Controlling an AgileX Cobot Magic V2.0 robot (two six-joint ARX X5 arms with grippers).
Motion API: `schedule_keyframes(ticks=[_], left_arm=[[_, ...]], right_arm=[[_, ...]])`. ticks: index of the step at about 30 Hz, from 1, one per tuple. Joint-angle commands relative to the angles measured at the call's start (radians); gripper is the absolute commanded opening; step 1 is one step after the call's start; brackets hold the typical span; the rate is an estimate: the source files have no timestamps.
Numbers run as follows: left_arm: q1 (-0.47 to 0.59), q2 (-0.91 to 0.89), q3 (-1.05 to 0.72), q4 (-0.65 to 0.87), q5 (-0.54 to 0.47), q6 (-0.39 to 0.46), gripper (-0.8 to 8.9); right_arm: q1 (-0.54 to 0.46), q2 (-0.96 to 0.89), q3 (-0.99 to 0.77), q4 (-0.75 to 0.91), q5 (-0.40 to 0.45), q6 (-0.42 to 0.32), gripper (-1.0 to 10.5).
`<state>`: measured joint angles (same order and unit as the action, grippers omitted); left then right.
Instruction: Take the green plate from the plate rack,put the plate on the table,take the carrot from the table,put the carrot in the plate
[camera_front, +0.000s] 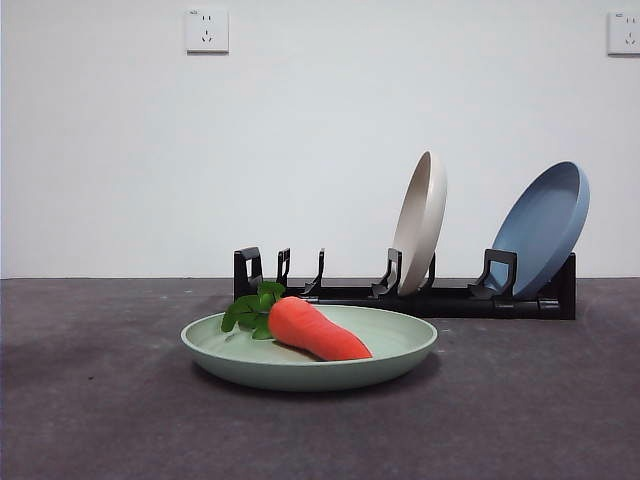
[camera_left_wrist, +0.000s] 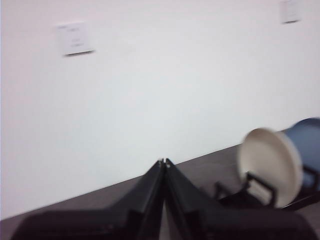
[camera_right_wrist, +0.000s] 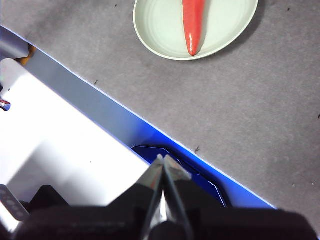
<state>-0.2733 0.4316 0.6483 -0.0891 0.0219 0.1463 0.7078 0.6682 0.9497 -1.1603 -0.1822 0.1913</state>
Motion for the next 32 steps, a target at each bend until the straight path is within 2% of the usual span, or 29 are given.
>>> schedule_keyframes(ticks=[1,4,8,14,20,26,32], left_arm=[[0.063,-0.092,-0.145,0.015,0.006,0.013,-0.03],[0.119,-0.189,-0.287,0.016,0.006,0.0,-0.03],[0.165,-0.297,-0.439,0.016,0.009,-0.068,-0.03],[0.19,-0.387,-0.575,0.013,0.009,-0.114,-0.03],[0.191,-0.425,-0.644,0.003,0.008,-0.128,-0.03],[0.191,-0.43,-0.645,-0.095,0.006,-0.132,-0.03],[0.191,-0.43,-0.645,-0.091,0.008,-0.137,-0.03]], right_arm=[[0.003,-0.002,-0.003,0.003,0.002,0.002,0.0],[0.003,-0.002,-0.003,0.003,0.002,0.002,0.0],[0.003,-0.002,-0.003,0.003,0.002,0.002,0.0],[0.003,-0.002,-0.003,0.003,0.002,0.002,0.0],[0.003,-0.002,-0.003,0.003,0.002,0.002,0.0],[0.003,-0.002,-0.003,0.003,0.002,0.002,0.0],[0.003,-0.002,-0.003,0.003,0.002,0.002,0.0]])
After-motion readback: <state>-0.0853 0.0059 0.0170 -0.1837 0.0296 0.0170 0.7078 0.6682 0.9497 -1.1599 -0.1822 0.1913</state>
